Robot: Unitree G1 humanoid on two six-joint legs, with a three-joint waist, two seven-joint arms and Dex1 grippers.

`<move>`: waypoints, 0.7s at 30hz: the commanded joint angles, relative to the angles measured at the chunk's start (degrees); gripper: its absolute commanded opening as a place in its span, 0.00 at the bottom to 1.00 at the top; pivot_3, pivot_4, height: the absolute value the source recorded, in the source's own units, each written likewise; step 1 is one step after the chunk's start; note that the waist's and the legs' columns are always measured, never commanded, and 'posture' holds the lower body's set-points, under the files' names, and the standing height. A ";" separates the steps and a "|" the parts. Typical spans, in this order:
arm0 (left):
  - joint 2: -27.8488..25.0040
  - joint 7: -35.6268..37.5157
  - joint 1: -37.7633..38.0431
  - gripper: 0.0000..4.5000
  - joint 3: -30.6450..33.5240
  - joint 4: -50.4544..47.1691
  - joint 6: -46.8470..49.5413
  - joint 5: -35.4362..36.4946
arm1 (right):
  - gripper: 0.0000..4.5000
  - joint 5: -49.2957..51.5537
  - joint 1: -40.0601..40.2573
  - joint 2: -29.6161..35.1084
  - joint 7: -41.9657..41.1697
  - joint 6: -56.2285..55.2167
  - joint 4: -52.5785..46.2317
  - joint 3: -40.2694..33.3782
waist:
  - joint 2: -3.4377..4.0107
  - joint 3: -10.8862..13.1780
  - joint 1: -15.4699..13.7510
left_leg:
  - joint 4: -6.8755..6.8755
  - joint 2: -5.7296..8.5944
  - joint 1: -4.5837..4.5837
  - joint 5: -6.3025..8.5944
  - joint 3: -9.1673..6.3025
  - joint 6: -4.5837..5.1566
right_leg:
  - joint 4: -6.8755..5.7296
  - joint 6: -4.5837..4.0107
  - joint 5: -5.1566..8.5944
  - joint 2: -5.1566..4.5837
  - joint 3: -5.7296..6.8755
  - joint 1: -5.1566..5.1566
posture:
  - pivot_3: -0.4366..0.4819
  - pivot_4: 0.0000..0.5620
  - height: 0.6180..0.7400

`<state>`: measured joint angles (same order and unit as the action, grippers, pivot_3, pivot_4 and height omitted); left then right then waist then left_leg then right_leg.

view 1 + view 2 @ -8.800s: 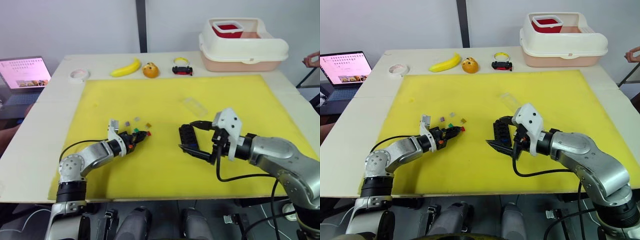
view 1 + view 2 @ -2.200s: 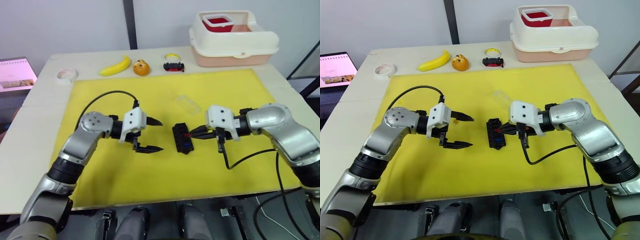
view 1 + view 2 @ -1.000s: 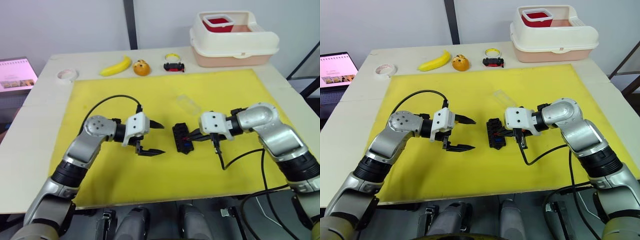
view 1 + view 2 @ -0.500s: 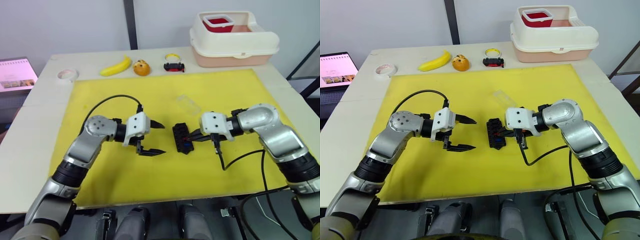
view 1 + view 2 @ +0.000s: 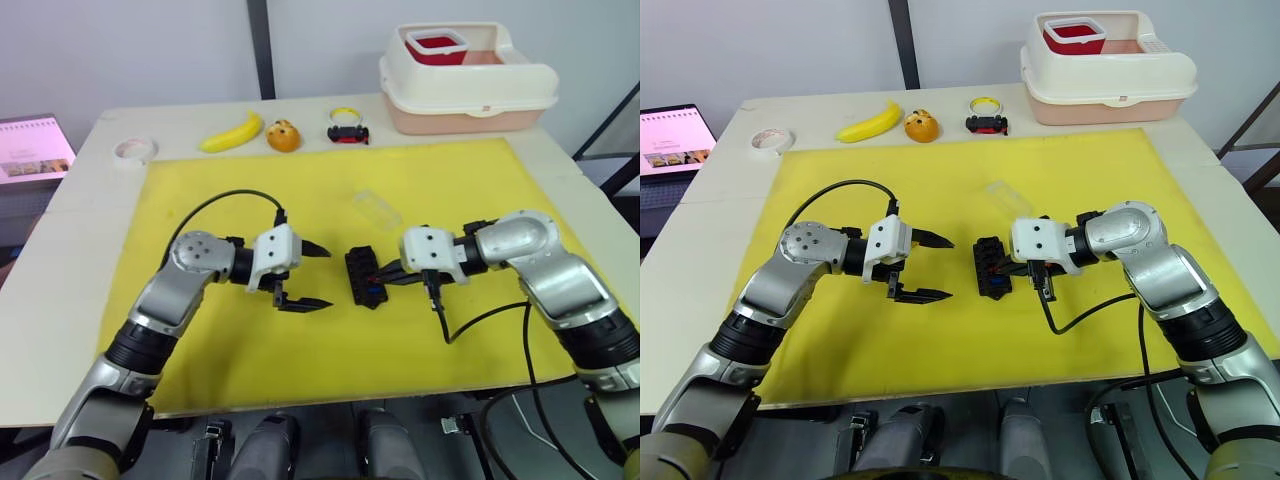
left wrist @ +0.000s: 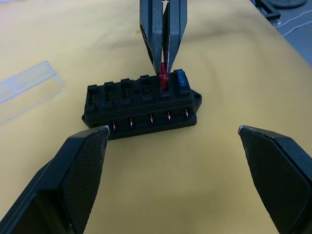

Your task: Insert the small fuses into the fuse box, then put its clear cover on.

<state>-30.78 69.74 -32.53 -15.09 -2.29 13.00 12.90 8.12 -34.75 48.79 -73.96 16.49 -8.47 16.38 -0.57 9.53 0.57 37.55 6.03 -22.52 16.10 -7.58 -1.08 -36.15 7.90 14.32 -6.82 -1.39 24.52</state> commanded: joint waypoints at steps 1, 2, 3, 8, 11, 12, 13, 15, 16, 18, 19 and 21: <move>0.20 0.06 -1.36 0.99 -0.28 -0.83 -1.18 -0.27 | 0.00 0.43 0.44 0.17 -0.22 0.64 -1.90 -0.95 | 0.00 0.00 0.00 | 0.00 0.00 0.00 0.00 0.00 0.00 | 0.00 0.00 0.00 0.00 0.00 0.00 | 0.48 0.27 1.00; 0.22 0.07 -1.37 0.99 -0.31 -0.82 -1.21 -0.29 | 0.00 0.51 0.55 0.20 -0.19 0.81 -2.09 -1.05 | 0.00 0.00 -0.01 | 0.01 0.00 0.00 0.00 0.00 0.00 | 0.00 0.00 0.00 0.00 0.00 0.00 | 0.48 0.27 1.00; 0.24 0.06 -1.33 0.99 -0.36 -0.87 -1.26 -0.32 | 0.00 0.61 0.65 0.21 -0.15 0.99 -2.26 -1.15 | 0.00 0.00 -0.02 | 0.02 0.00 0.00 0.00 0.00 0.00 | -0.01 0.00 0.00 0.00 0.00 0.00 | 0.48 0.27 1.00; 0.44 -0.03 -1.38 0.99 -0.41 -0.95 -1.18 -0.27 | 0.00 0.78 0.76 0.09 -0.14 1.69 -2.64 -1.41 | 0.00 0.00 -0.04 | 0.03 0.00 0.00 0.00 0.00 0.00 | -0.01 0.00 0.00 0.00 0.00 -0.01 | 0.48 0.27 1.00; 0.55 0.04 -1.27 0.99 -0.46 -0.87 -1.33 -0.35 | 0.00 0.64 0.60 -0.08 -0.23 2.03 -2.73 -1.38 | 0.00 0.00 0.02 | 0.04 0.01 0.00 0.00 0.00 0.00 | -0.02 0.00 0.00 0.00 0.00 -0.01 | 0.48 0.27 1.00; 0.53 0.11 -1.22 0.99 -0.49 -0.88 -1.39 -0.35 | 0.00 0.62 0.57 -0.13 -0.22 2.13 -2.77 -1.36 | 0.00 0.00 0.01 | 0.05 0.01 0.00 0.00 0.00 0.00 | -0.02 0.00 0.00 0.00 0.00 -0.01 | 0.48 0.27 1.00; 0.52 0.13 -1.21 0.99 -0.52 -0.88 -1.39 -0.33 | 0.00 0.57 0.56 -0.17 -0.17 2.19 -2.78 -1.35 | 0.00 0.00 0.00 | 0.05 0.01 0.00 0.00 0.00 0.00 | -0.02 0.00 0.00 0.00 0.00 -0.01 | 0.48 0.27 1.00; 0.60 0.12 -1.40 0.99 -0.57 -0.75 -1.42 -0.35 | 0.00 0.48 0.46 -0.12 -0.27 2.05 -2.67 -1.33 | 0.00 0.00 -0.01 | 0.06 0.01 0.00 0.00 0.00 0.00 | -0.03 0.00 0.00 0.00 0.00 -0.01 | 0.48 0.27 1.00; 0.71 0.02 -1.57 0.99 -0.56 -0.65 -1.34 -0.34 | 0.00 0.37 0.33 -0.09 -0.31 1.92 -2.50 -1.31 | 0.00 0.00 -0.02 | 0.08 0.01 0.00 0.00 0.00 0.00 | -0.03 0.00 0.00 0.00 0.00 -0.01 | 0.48 0.27 1.00; 0.82 -0.10 -1.74 0.99 -0.63 -0.49 -1.36 -0.35 | 0.00 0.19 -0.01 -0.07 -0.43 1.67 -2.02 -1.29 | 0.00 0.00 -0.02 | 0.09 0.01 -0.01 0.00 0.00 0.00 | -0.04 0.00 0.00 0.00 0.01 -0.02 | 0.48 0.27 1.00; 0.85 -0.13 -1.76 0.99 -0.66 -0.47 -1.41 -0.38 | 0.00 0.12 -0.16 -0.09 -0.48 1.58 -1.79 -1.28 | 0.00 0.00 -0.02 | 0.10 0.01 -0.01 0.00 -0.01 0.00 | -0.04 0.00 0.00 0.00 0.00 -0.02 | 0.48 0.27 1.00; 0.90 -0.15 -1.76 0.99 -0.71 -0.49 -1.39 -0.39 | 0.00 0.03 -0.65 -0.17 -0.62 1.50 -1.35 -1.22 | 0.00 0.00 -0.01 | 0.12 0.01 -0.01 0.00 0.00 0.00 | -0.05 0.00 0.00 0.00 0.01 -0.03 | 0.48 0.27 1.00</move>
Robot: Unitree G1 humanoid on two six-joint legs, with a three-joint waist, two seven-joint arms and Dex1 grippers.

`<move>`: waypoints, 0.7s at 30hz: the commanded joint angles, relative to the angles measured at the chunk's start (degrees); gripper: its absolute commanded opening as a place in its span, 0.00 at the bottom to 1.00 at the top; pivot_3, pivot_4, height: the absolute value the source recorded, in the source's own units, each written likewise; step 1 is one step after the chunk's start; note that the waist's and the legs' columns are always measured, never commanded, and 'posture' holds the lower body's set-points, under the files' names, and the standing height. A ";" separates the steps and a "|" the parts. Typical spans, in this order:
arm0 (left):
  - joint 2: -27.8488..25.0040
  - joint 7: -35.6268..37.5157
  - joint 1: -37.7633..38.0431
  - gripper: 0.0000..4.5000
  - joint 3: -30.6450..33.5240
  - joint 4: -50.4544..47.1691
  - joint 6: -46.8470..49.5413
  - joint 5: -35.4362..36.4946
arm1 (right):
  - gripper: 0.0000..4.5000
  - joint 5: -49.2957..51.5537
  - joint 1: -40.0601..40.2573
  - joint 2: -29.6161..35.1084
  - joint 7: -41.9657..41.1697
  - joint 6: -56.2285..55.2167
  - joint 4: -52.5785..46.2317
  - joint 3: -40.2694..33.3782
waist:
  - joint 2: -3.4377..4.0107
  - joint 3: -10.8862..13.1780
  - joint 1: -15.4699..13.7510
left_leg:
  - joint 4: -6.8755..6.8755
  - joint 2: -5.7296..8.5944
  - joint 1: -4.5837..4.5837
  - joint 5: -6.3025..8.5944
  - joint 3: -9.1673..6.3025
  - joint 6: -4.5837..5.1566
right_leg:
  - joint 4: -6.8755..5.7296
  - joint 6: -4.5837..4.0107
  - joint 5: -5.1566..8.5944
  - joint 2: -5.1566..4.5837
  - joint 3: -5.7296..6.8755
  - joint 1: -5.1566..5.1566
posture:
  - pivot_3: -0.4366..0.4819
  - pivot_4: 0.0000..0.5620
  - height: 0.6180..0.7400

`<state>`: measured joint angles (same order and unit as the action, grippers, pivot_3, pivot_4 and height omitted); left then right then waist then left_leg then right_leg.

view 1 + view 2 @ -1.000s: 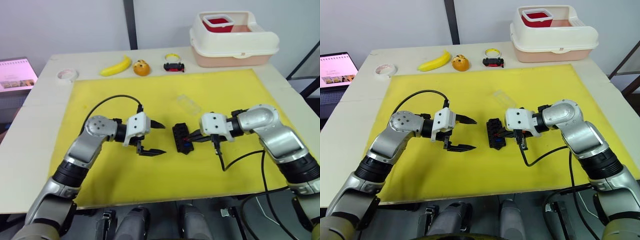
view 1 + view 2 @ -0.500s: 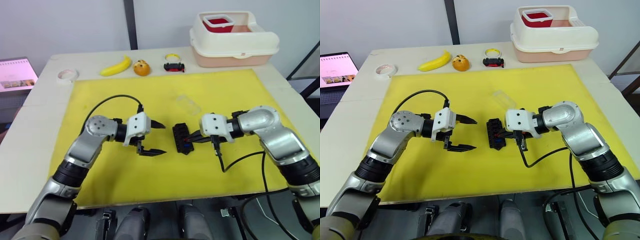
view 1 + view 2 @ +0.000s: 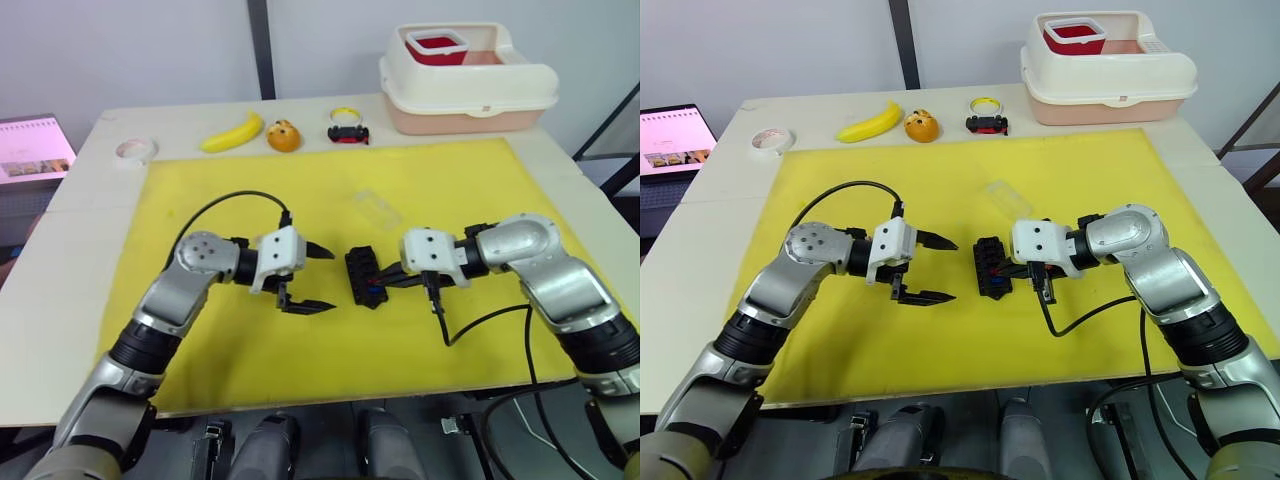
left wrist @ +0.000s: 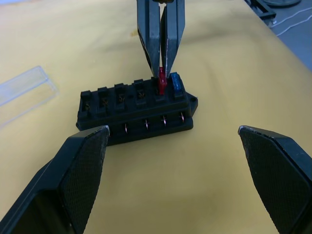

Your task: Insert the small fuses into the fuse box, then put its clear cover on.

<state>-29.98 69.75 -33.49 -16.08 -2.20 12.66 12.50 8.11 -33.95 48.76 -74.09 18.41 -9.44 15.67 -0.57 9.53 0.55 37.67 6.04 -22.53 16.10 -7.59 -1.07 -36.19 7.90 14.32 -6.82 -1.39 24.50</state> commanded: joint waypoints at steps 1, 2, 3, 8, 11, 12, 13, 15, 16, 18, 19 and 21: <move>0.06 -0.17 -0.71 0.99 0.27 -0.67 -1.06 0.01 | 0.00 0.10 -1.78 -0.28 -0.56 -0.23 -0.30 -0.48 | 0.00 0.00 0.04 | 0.00 0.00 0.00 0.00 0.00 0.00 | 0.00 0.00 0.00 0.00 0.00 0.00 | 0.48 0.27 1.00; 0.00 -0.17 -0.59 0.99 0.27 -0.77 -1.10 0.02 | 0.00 0.21 -2.02 -0.41 -0.63 0.01 -0.31 -0.47 | 0.00 0.00 0.06 | 0.01 0.00 0.00 0.00 0.00 0.00 | 0.00 0.00 0.00 0.00 0.00 0.00 | 0.48 0.27 1.00; -0.06 -0.17 -0.47 0.99 0.28 -0.87 -1.12 0.03 | 0.00 0.30 -2.18 -0.51 -0.70 0.22 -0.37 -0.47 | 0.00 0.00 0.06 | 0.01 0.00 0.00 0.00 0.00 0.00 | 0.00 0.00 0.00 0.00 0.00 0.00 | 0.48 0.27 1.00; -0.22 -0.13 -0.61 0.99 0.42 -0.72 -1.02 0.07 | 0.00 0.21 -3.43 -0.85 -1.38 0.19 0.47 -0.30 | 0.00 0.00 0.04 | 0.05 0.00 -0.01 0.00 0.00 0.00 | -0.02 0.00 0.00 0.00 0.00 0.00 | 0.48 0.27 1.00; -0.27 -0.11 -0.71 0.99 0.43 -0.43 -1.15 -0.03 | 0.00 0.02 -4.17 -0.95 -1.78 -0.13 1.15 -0.03 | 0.00 0.00 0.02 | 0.07 0.00 -0.01 0.00 -0.01 0.00 | -0.02 0.00 0.00 0.00 0.01 -0.01 | 0.48 0.27 1.00; -0.27 -0.15 -0.74 0.99 0.44 -0.40 -1.15 -0.05 | 0.00 -0.06 -4.36 -0.99 -1.94 -0.25 1.30 0.11 | 0.00 0.00 0.03 | 0.08 0.00 -0.01 0.00 -0.01 0.00 | -0.02 0.00 0.00 0.00 0.01 -0.01 | 0.48 0.27 1.00; -0.28 -0.19 -0.71 0.99 0.46 -0.46 -1.12 -0.04 | 0.00 -0.16 -4.47 -1.01 -2.10 -0.39 1.40 0.25 | 0.00 0.00 0.03 | 0.09 0.00 -0.01 0.00 -0.01 0.00 | -0.02 0.00 0.00 0.00 0.01 -0.02 | 0.48 0.27 1.00; -0.28 -0.27 -0.73 0.99 0.50 -0.53 -1.03 -0.01 | 0.00 -0.52 -4.56 -1.04 -2.45 -0.98 1.75 0.62 | 0.00 0.00 0.03 | 0.10 0.00 -0.01 0.01 -0.01 0.01 | -0.03 0.00 0.00 0.00 0.01 -0.02 | 0.48 0.27 1.00; -0.27 -0.31 -0.74 0.99 0.50 -0.54 -1.02 -0.02 | 0.00 -0.67 -4.49 -1.03 -2.55 -1.26 1.91 0.79 | 0.00 0.00 0.03 | 0.11 0.00 -0.01 0.01 -0.01 0.01 | -0.03 0.00 0.00 0.00 0.01 -0.02 | 0.48 0.27 1.00; -0.27 -0.41 -0.74 0.99 0.51 -0.58 -0.96 -0.04 | 0.00 -0.82 -4.30 -1.02 -2.70 -1.56 2.07 0.93 | 0.00 0.00 0.02 | 0.12 0.00 -0.01 0.01 -0.01 0.01 | -0.04 0.00 0.00 0.00 0.01 -0.02 | 0.48 0.27 1.00; -0.28 -0.46 -0.72 0.99 0.53 -0.62 -0.91 -0.04 | 0.00 -0.83 -4.20 -0.99 -2.78 -1.58 2.07 0.94 | 0.00 0.00 0.02 | 0.13 0.00 -0.02 0.01 -0.01 0.01 | -0.04 0.00 0.00 0.00 0.01 -0.02 | 0.48 0.27 1.00; -0.37 -0.53 -0.63 0.99 0.59 -0.78 -0.81 -0.02 | 0.00 -0.93 -3.94 -0.87 -2.92 -1.79 2.10 1.00 | 0.00 0.00 0.02 | 0.14 0.00 -0.02 0.01 -0.01 0.01 | -0.04 0.00 0.00 0.00 0.01 -0.02 | 0.48 0.27 1.00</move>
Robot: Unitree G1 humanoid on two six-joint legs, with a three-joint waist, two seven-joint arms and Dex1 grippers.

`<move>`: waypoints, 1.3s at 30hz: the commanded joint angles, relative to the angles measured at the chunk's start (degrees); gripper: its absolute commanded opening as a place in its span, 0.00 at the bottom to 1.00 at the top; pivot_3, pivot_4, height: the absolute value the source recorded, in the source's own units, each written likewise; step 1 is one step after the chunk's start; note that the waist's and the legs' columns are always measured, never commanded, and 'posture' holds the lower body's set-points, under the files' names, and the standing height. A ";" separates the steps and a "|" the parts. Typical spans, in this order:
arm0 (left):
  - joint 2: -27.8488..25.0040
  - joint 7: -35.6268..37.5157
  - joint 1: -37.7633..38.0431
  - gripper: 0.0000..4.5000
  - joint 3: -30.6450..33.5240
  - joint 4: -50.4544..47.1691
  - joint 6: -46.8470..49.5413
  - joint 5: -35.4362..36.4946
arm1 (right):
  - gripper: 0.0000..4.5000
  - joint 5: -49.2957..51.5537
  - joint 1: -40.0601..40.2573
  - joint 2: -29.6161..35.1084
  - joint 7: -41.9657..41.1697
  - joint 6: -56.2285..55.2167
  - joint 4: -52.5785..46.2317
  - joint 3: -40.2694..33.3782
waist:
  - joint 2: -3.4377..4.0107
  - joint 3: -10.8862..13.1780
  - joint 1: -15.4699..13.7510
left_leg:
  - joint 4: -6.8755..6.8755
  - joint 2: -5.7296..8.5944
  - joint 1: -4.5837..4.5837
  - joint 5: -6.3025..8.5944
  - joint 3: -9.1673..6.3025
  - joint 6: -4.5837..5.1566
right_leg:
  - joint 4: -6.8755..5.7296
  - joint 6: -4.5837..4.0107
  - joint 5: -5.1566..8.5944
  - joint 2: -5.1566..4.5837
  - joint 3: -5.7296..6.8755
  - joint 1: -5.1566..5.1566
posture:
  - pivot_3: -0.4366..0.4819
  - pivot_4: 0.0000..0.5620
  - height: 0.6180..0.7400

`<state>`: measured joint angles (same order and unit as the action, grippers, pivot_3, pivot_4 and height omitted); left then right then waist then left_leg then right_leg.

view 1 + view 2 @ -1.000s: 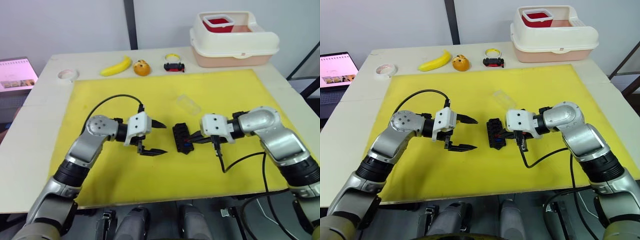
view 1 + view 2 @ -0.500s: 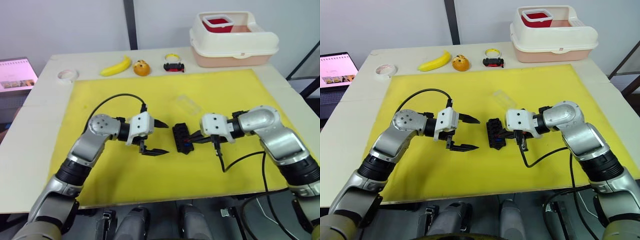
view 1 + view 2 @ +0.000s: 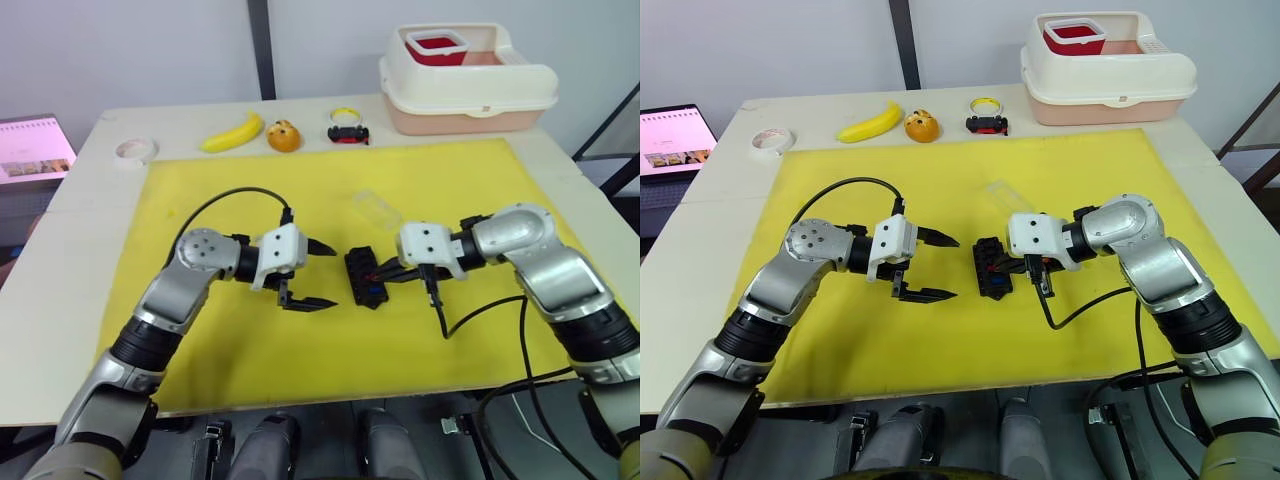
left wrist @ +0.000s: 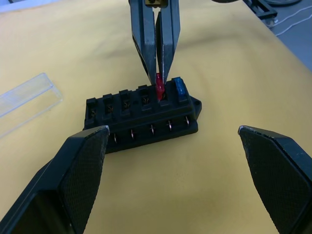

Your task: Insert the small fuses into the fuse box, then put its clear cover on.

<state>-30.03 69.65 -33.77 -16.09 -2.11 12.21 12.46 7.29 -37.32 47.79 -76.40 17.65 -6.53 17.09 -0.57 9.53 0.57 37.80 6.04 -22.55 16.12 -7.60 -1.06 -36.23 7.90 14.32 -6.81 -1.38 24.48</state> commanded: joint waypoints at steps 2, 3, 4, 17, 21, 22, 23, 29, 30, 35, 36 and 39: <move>-0.36 -0.47 -0.32 0.99 0.61 -0.90 -0.36 0.00 | 0.00 -0.52 -0.38 0.19 -0.61 -1.53 -0.51 -0.30 | 0.00 0.00 0.01 | 0.00 0.00 0.00 0.00 0.00 0.00 | 0.00 0.00 0.00 0.00 0.00 0.00 | 0.48 0.27 1.00; -0.39 -0.49 -0.32 0.99 0.63 -0.89 -0.35 0.00 | 0.00 -0.67 -0.31 0.21 -0.63 -1.74 -0.36 -0.26 | 0.00 0.00 0.01 | 0.01 0.00 0.00 0.00 0.00 0.00 | 0.00 0.00 0.00 0.00 0.00 0.00 | 0.48 0.27 1.00; -0.41 -0.51 -0.31 0.99 0.64 -0.88 -0.37 -0.01 | 0.00 -0.73 -0.29 0.20 -0.64 -1.84 -0.27 -0.26 | 0.00 0.00 0.00 | 0.01 0.00 0.00 0.00 0.00 0.00 | 0.00 0.00 0.00 0.00 0.00 0.00 | 0.48 0.27 1.00; -0.45 -0.27 -0.71 0.99 0.63 -0.02 -0.83 -0.02 | 0.00 2.41 -1.47 0.35 -1.18 1.43 -2.35 -2.16 | 0.00 0.00 0.00 | 0.02 0.00 0.00 0.00 0.00 0.00 | -0.01 0.00 0.00 0.00 0.00 -0.01 | 0.48 0.27 1.00; -0.39 -0.26 -0.79 0.99 0.57 0.02 -0.87 -0.02 | 0.00 2.12 -0.91 0.61 -1.08 0.87 -2.46 -1.84 | 0.00 0.00 0.01 | 0.03 0.00 -0.01 0.00 -0.01 0.00 | -0.01 0.00 0.00 0.00 0.00 -0.01 | 0.48 0.27 1.00; -0.37 -0.29 -0.77 0.99 0.53 -0.09 -0.84 -0.02 | 0.00 1.88 -0.72 0.64 -1.00 0.54 -2.35 -1.66 | 0.00 0.00 0.01 | 0.03 0.00 -0.01 0.00 -0.01 0.01 | -0.01 0.00 0.00 0.00 0.00 -0.01 | 0.48 0.27 1.00; -0.35 -0.31 -0.74 0.99 0.50 -0.19 -0.77 0.00 | 0.00 1.65 -0.57 0.73 -1.02 0.18 -2.25 -1.50 | 0.00 0.00 0.00 | 0.03 0.00 -0.01 0.00 0.00 0.01 | -0.01 0.00 0.00 0.00 0.00 -0.01 | 0.48 0.27 1.00; -0.36 -0.36 -0.68 0.99 0.50 -0.41 -0.66 0.02 | 0.00 0.45 -0.49 0.77 -0.78 -1.08 -1.29 -1.01 | 0.00 0.00 0.01 | 0.04 0.00 -0.01 0.01 0.00 0.01 | -0.02 0.00 0.00 0.00 0.00 -0.01 | 0.48 0.27 1.00; -0.36 -0.37 -0.68 0.99 0.50 -0.44 -0.63 0.03 | 0.00 -0.03 -0.48 0.84 -0.81 -1.59 -0.95 -0.79 | 0.00 0.00 0.01 | 0.05 0.00 -0.01 0.01 0.00 0.01 | -0.02 0.00 0.00 0.00 0.00 -0.01 | 0.48 0.27 1.00; -0.30 -0.45 -0.63 0.99 0.48 -0.64 -0.55 0.07 | 0.00 -1.64 -0.15 0.83 -0.81 -3.62 0.34 -0.32 | 0.00 0.00 0.01 | 0.07 0.00 -0.01 0.01 0.00 0.01 | -0.02 0.00 0.00 0.00 0.00 -0.02 | 0.48 0.27 1.00; -0.27 -0.48 -0.64 0.99 0.48 -0.66 -0.52 0.08 | 0.00 -1.71 -0.16 0.75 -0.81 -3.62 0.40 -0.32 | 0.00 0.00 0.02 | 0.08 0.01 -0.01 0.01 0.00 0.01 | -0.03 0.00 0.00 0.00 0.00 -0.02 | 0.48 0.27 1.00; -0.25 -0.45 -0.63 0.99 0.46 -0.56 -0.63 0.06 | 0.00 -1.69 -0.13 0.76 -1.11 -3.36 0.38 -0.52 | 0.00 0.00 0.03 | 0.08 0.00 -0.01 0.01 0.00 0.01 | -0.04 0.00 0.00 0.00 0.01 -0.02 | 0.48 0.27 1.00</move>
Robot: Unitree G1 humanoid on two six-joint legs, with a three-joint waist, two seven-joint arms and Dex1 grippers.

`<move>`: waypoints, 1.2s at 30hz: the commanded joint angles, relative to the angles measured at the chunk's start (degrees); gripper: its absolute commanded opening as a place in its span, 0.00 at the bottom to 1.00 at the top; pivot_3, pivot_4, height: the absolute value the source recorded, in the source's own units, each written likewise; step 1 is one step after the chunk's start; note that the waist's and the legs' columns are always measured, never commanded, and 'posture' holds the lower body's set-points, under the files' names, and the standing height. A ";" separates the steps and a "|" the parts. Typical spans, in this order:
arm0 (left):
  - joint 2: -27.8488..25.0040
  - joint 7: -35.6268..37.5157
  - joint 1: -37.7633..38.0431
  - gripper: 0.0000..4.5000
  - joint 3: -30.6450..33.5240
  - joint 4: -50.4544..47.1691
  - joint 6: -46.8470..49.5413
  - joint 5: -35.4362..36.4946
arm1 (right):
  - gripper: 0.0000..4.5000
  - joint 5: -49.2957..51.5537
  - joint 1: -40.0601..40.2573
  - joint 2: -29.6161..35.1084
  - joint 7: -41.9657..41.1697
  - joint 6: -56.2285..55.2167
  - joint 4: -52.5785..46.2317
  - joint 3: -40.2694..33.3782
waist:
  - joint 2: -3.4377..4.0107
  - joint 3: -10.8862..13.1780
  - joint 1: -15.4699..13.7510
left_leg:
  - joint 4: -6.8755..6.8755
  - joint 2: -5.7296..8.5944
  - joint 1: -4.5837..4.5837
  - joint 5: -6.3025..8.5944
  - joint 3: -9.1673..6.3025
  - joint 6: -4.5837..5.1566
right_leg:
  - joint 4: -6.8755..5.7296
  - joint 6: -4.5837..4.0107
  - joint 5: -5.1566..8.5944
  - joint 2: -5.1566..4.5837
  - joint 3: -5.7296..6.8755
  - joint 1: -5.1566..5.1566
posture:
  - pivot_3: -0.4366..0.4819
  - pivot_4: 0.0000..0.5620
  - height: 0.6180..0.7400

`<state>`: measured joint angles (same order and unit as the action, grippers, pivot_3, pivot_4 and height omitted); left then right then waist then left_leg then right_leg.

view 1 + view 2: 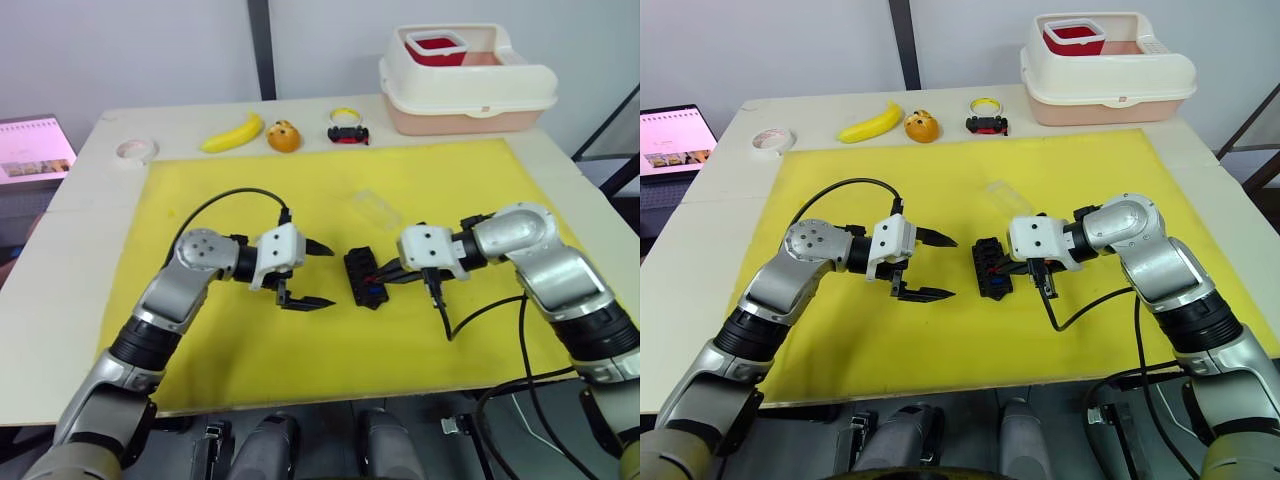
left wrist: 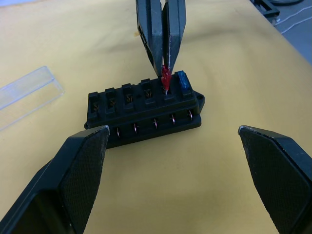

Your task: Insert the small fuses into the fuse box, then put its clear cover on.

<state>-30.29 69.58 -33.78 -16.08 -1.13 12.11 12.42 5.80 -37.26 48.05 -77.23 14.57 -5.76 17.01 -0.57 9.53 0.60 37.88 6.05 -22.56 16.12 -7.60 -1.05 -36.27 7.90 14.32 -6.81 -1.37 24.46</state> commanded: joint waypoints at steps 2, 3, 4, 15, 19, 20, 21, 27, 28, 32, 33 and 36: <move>0.02 -0.34 -0.57 0.99 0.42 -1.49 -0.63 0.08 | 0.00 0.24 -0.08 0.65 -0.65 0.34 -0.78 -0.80 | 0.00 0.00 -0.02 | 0.00 0.00 0.00 0.00 0.00 0.00 | 0.00 0.00 0.00 0.00 0.00 0.00 | 0.48 0.27 1.00; 0.03 -0.33 -0.54 0.99 0.41 -1.50 -0.66 0.08 | 0.00 0.43 -0.03 0.70 -0.77 0.61 -0.96 -0.93 | 0.00 0.00 -0.02 | 0.00 0.00 0.00 0.00 0.00 0.00 | 0.00 0.00 0.00 0.00 0.00 0.00 | 0.48 0.27 1.00; 0.04 -0.32 -0.52 0.99 0.39 -1.50 -0.68 0.08 | 0.00 0.69 0.01 0.74 -0.85 0.99 -1.27 -1.11 | 0.00 0.00 -0.02 | 0.00 0.00 0.00 0.00 0.00 0.00 | 0.00 0.00 0.00 0.00 0.00 0.00 | 0.48 0.27 1.00; 0.19 -0.33 -0.22 0.99 0.19 -1.87 -0.82 0.08 | 0.00 2.30 -0.60 1.51 -1.18 5.56 -4.49 -1.80 | 0.00 0.00 -0.05 | 0.01 0.00 -0.01 0.00 -0.01 0.00 | 0.00 0.00 0.00 0.00 0.00 0.00 | 0.48 0.27 1.00; 0.35 -0.42 -0.18 0.99 0.11 -2.12 -0.70 0.11 | 0.00 0.82 -1.06 1.34 -0.73 5.07 -3.40 -0.82 | 0.00 0.00 -0.02 | 0.01 0.00 0.00 0.00 0.00 0.01 | 0.00 0.00 0.00 0.00 0.00 0.00 | 0.48 0.27 1.00; 0.39 -0.44 -0.18 0.99 0.08 -2.18 -0.67 0.08 | 0.00 0.42 -1.14 1.30 -0.64 4.74 -3.08 -0.65 | 0.00 0.00 -0.02 | 0.01 0.00 -0.01 0.00 0.00 0.01 | 0.00 0.00 0.00 0.00 0.00 0.00 | 0.48 0.27 1.00; 0.43 -0.47 -0.18 0.99 0.07 -2.24 -0.62 0.06 | 0.00 0.10 -1.24 1.23 -0.55 4.52 -2.78 -0.55 | 0.00 0.00 -0.03 | 0.01 0.00 -0.01 0.01 0.00 0.01 | 0.00 0.00 0.00 0.00 0.00 0.00 | 0.48 0.27 1.00; 0.40 -0.55 -0.07 0.99 0.09 -2.31 -0.65 -0.06 | 0.00 -0.09 -1.93 0.76 -0.67 4.72 -2.13 -0.69 | 0.00 0.00 0.00 | 0.01 0.00 -0.01 0.00 0.00 0.00 | -0.01 0.00 0.00 0.00 0.00 0.00 | 0.48 0.27 1.00; 0.40 -0.58 -0.08 0.99 0.09 -2.31 -0.66 -0.08 | 0.00 -0.02 -2.17 0.69 -0.71 4.92 -2.02 -0.73 | 0.00 0.00 0.00 | 0.01 0.00 -0.01 0.01 0.00 0.00 | -0.01 0.00 0.00 0.00 0.00 0.00 | 0.48 0.27 1.00; 0.47 -0.75 -0.05 0.99 0.08 -2.43 -0.58 -0.08 | 0.00 -0.68 -2.97 0.92 -1.06 4.31 -1.38 -0.22 | 0.00 0.00 -0.05 | 0.01 0.00 -0.01 0.01 -0.01 0.01 | -0.01 0.00 0.00 0.00 0.00 0.00 | 0.48 0.27 1.00; 0.49 -0.79 -0.06 0.99 0.06 -2.46 -0.57 -0.08 | 0.00 -0.86 -3.08 0.99 -1.22 4.15 -1.25 -0.04 | 0.00 0.00 -0.05 | 0.01 0.00 -0.01 0.01 0.00 0.00 | -0.01 0.00 0.00 0.00 0.00 0.00 | 0.48 0.27 1.00; 0.61 -0.98 -0.19 0.99 0.05 -2.49 -0.41 0.03 | 0.00 -1.46 -3.14 1.19 -2.17 3.38 -0.97 0.65 | 0.00 0.00 0.00 | 0.01 0.01 -0.01 0.01 0.00 0.01 | -0.01 0.00 0.00 0.00 0.00 0.00 | 0.48 0.27 1.00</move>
<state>-29.74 68.85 -33.77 -16.41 -1.34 12.05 12.18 4.70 -39.03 48.68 -78.64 19.00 -6.19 17.65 -0.57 9.53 0.60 37.90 6.05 -22.56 16.13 -7.61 -1.04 -36.28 7.90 14.32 -6.81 -1.38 24.46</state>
